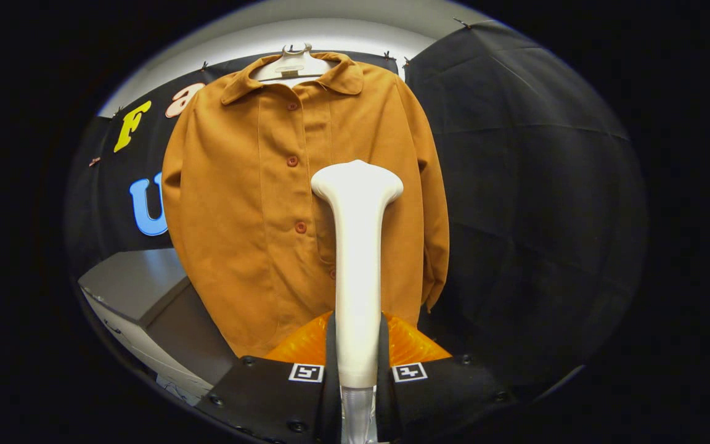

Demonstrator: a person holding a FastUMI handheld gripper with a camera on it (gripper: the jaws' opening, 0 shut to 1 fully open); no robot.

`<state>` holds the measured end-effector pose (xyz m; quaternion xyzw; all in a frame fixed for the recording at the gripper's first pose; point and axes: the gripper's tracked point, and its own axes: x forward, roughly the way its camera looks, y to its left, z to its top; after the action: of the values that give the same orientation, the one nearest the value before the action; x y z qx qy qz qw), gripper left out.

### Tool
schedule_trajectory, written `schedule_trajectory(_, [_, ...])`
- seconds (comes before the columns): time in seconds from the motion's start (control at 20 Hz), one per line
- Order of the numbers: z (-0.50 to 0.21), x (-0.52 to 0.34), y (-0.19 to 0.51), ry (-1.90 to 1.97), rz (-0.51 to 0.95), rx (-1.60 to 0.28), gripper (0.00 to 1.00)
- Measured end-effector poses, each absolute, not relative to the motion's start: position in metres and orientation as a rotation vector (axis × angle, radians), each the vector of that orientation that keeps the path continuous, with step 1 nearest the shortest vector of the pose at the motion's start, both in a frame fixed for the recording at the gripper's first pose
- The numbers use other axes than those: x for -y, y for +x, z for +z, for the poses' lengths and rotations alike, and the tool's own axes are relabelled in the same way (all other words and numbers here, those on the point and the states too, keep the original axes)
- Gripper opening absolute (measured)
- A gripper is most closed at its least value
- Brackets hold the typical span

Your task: Iron the clothes twice with a garment steamer, once on the left side and once on the right side.

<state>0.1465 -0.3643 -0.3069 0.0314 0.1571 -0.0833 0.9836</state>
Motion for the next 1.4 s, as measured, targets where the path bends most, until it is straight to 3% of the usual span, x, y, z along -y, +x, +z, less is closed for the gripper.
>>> schedule_trajectory(0.8, [-0.376,0.346,0.076,0.106,-0.22,-0.491,0.26])
schedule_trajectory(1.05, [-0.346,0.324,0.052,0.094,-0.215,-0.45,0.26])
schedule_trajectory(1.4, [-0.247,0.294,0.048,0.075,-0.206,-0.295,0.26])
